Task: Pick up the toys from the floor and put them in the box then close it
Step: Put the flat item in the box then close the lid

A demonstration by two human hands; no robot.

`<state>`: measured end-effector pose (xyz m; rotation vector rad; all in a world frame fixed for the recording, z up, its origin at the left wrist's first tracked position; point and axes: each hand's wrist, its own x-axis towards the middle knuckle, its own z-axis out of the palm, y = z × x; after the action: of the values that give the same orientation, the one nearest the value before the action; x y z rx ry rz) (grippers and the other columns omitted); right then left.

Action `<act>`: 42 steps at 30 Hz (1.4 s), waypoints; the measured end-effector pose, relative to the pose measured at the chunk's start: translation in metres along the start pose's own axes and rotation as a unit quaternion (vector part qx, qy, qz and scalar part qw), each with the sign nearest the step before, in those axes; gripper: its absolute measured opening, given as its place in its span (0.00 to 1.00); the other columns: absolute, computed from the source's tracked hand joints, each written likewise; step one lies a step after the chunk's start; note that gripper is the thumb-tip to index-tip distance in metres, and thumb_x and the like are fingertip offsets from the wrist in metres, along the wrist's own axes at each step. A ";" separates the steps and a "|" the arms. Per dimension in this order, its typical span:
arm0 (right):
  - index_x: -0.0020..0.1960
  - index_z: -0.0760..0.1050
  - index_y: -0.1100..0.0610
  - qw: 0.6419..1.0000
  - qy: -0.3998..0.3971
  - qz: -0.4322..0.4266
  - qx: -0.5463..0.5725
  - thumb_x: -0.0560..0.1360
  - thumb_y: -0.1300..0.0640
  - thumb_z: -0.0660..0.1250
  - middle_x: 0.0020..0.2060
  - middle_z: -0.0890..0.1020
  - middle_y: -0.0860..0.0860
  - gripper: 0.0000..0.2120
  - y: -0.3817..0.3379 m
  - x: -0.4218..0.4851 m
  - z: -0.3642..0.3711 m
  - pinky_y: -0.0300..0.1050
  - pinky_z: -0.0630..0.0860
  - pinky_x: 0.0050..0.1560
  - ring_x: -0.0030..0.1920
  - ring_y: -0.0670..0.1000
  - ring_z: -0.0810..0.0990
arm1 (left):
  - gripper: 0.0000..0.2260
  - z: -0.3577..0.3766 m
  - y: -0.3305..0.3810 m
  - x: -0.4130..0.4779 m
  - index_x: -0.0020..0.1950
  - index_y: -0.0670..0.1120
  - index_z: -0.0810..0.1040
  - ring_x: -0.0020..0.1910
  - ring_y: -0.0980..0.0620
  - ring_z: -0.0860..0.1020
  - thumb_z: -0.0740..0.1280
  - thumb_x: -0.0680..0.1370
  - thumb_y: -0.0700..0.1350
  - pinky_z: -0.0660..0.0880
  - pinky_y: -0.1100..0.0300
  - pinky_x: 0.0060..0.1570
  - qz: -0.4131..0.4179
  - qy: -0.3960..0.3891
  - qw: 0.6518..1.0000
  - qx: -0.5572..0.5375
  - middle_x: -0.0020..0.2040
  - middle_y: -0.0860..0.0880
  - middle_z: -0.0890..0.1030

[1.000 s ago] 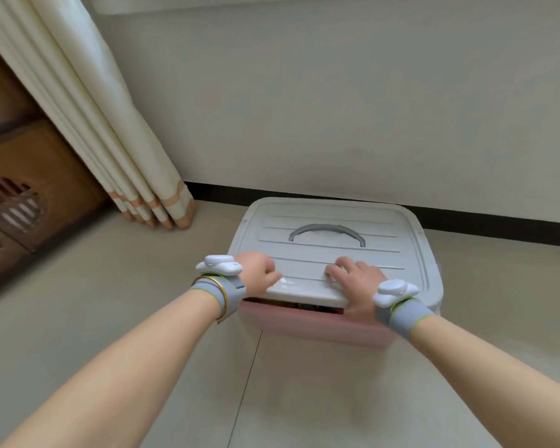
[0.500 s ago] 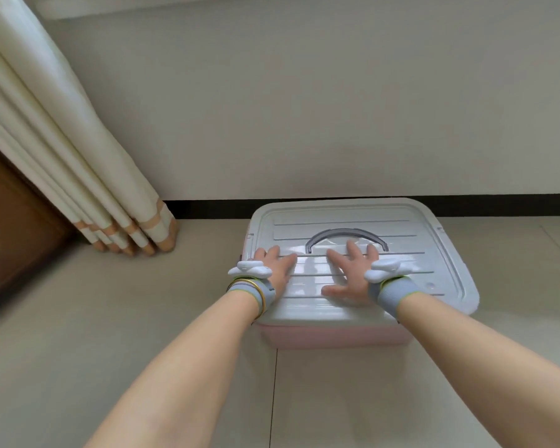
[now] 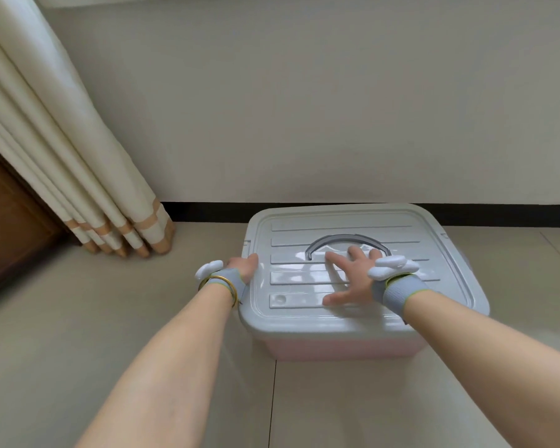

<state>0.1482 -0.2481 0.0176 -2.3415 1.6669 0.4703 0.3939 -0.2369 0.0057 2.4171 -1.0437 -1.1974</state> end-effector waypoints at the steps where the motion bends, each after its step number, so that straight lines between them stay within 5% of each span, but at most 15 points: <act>1: 0.71 0.50 0.34 1.000 -0.006 0.003 -0.007 0.59 0.23 0.60 0.68 0.62 0.50 0.44 -0.001 0.000 -0.002 0.57 0.68 0.58 0.63 0.62 0.65 | 0.27 -0.001 0.002 0.002 0.74 0.39 0.63 0.65 0.40 0.73 0.55 0.81 0.55 0.69 0.53 0.65 0.003 -0.002 1.000 -0.012 0.68 0.41 0.72; 8: 0.71 0.49 0.34 0.999 -0.032 0.009 -0.017 0.59 0.23 0.62 0.70 0.60 0.50 0.45 -0.006 -0.004 -0.007 0.58 0.69 0.60 0.66 0.62 0.63 | 0.21 -0.010 0.012 -0.004 0.68 0.37 0.67 0.52 0.42 0.77 0.65 0.79 0.45 0.74 0.51 0.57 0.007 -0.017 0.998 -0.054 0.60 0.38 0.77; 11: 0.72 0.50 0.35 0.999 -0.031 0.008 -0.018 0.61 0.24 0.63 0.70 0.59 0.51 0.45 -0.008 -0.003 -0.005 0.58 0.70 0.59 0.65 0.62 0.62 | 0.18 -0.010 0.017 -0.005 0.65 0.38 0.71 0.59 0.41 0.77 0.63 0.79 0.45 0.73 0.53 0.59 0.019 0.012 0.999 0.044 0.55 0.41 0.77; 14: 0.71 0.51 0.36 0.999 -0.031 0.008 -0.013 0.61 0.25 0.63 0.68 0.60 0.52 0.44 -0.007 -0.003 -0.005 0.59 0.71 0.58 0.64 0.62 0.62 | 0.06 -0.007 0.025 -0.010 0.45 0.43 0.72 0.50 0.45 0.73 0.60 0.80 0.43 0.73 0.56 0.50 0.055 0.069 0.985 0.148 0.36 0.47 0.69; 16: 0.71 0.52 0.36 1.000 -0.027 0.005 -0.005 0.60 0.25 0.63 0.67 0.61 0.52 0.44 -0.006 -0.002 -0.002 0.60 0.71 0.57 0.63 0.62 0.62 | 0.10 -0.002 0.027 -0.012 0.39 0.45 0.66 0.48 0.49 0.67 0.59 0.81 0.42 0.68 0.62 0.37 0.060 0.086 0.979 0.173 0.33 0.50 0.62; 18: 0.71 0.53 0.36 1.000 -0.019 0.002 0.003 0.61 0.25 0.63 0.67 0.60 0.51 0.43 -0.005 -0.003 -0.002 0.60 0.71 0.57 0.64 0.62 0.61 | 0.03 -0.002 0.027 -0.022 0.48 0.48 0.67 0.49 0.50 0.68 0.56 0.81 0.45 0.67 0.69 0.44 0.052 0.092 0.965 0.242 0.38 0.52 0.65; 21: 0.73 0.50 0.36 1.000 -0.026 -0.001 0.007 0.63 0.27 0.63 0.72 0.57 0.51 0.43 -0.003 -0.005 0.000 0.59 0.68 0.61 0.68 0.63 0.59 | 0.13 0.002 0.036 -0.036 0.61 0.45 0.69 0.57 0.51 0.72 0.50 0.83 0.47 0.69 0.63 0.57 0.061 0.117 0.934 0.332 0.53 0.52 0.71; 23: 0.74 0.50 0.37 0.999 -0.014 0.003 0.041 0.65 0.30 0.63 0.74 0.55 0.49 0.42 0.002 -0.005 0.001 0.60 0.65 0.65 0.70 0.63 0.57 | 0.22 0.018 0.055 -0.040 0.76 0.50 0.55 0.74 0.43 0.61 0.51 0.82 0.52 0.61 0.50 0.72 0.162 0.079 0.923 0.339 0.76 0.46 0.59; 24: 0.74 0.51 0.39 0.998 0.001 0.006 0.063 0.67 0.33 0.63 0.74 0.56 0.49 0.40 0.006 -0.003 0.003 0.60 0.64 0.66 0.70 0.62 0.57 | 0.26 0.028 0.067 -0.045 0.78 0.56 0.50 0.76 0.40 0.56 0.54 0.81 0.55 0.57 0.44 0.73 0.217 0.051 0.908 0.355 0.78 0.45 0.53; 27: 0.73 0.57 0.52 0.988 0.056 0.043 0.135 0.72 0.49 0.64 0.70 0.64 0.54 0.32 0.020 0.003 0.004 0.55 0.66 0.67 0.68 0.59 0.66 | 0.30 0.061 0.103 -0.063 0.76 0.62 0.48 0.74 0.34 0.57 0.57 0.78 0.62 0.60 0.40 0.71 0.296 -0.034 0.848 0.438 0.79 0.44 0.48; 31: 0.65 0.64 0.61 0.969 0.114 0.147 0.160 0.76 0.66 0.58 0.64 0.67 0.59 0.18 0.043 0.007 -0.005 0.49 0.70 0.59 0.62 0.60 0.73 | 0.30 0.080 0.121 -0.059 0.75 0.59 0.56 0.68 0.34 0.64 0.62 0.75 0.61 0.69 0.41 0.63 0.299 -0.055 0.799 0.518 0.71 0.43 0.59; 35: 0.66 0.64 0.58 0.920 0.184 0.331 0.097 0.77 0.55 0.62 0.63 0.68 0.56 0.20 0.094 0.005 -0.002 0.49 0.70 0.56 0.63 0.57 0.69 | 0.32 0.091 0.132 -0.047 0.74 0.56 0.58 0.64 0.39 0.70 0.64 0.73 0.63 0.71 0.50 0.57 0.300 -0.036 0.770 0.562 0.68 0.44 0.64; 39: 0.77 0.48 0.59 0.848 0.090 0.471 0.225 0.75 0.38 0.58 0.73 0.59 0.61 0.40 0.133 0.007 0.008 0.61 0.64 0.68 0.72 0.61 0.61 | 0.31 0.098 0.133 -0.037 0.72 0.51 0.60 0.62 0.38 0.73 0.64 0.74 0.61 0.73 0.45 0.60 0.293 -0.056 0.760 0.578 0.66 0.43 0.67; 42: 0.71 0.63 0.59 0.816 0.055 0.475 0.323 0.74 0.34 0.58 0.57 0.75 0.58 0.37 0.141 0.006 0.005 0.51 0.74 0.50 0.55 0.61 0.75 | 0.30 0.098 0.132 -0.032 0.72 0.53 0.60 0.61 0.38 0.73 0.64 0.74 0.61 0.73 0.45 0.60 0.294 -0.066 0.760 0.576 0.64 0.43 0.69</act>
<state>0.0165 -0.2981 0.0107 -0.9658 2.4629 -0.1150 0.2406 -0.3000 0.0281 2.2120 -2.9539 -0.4805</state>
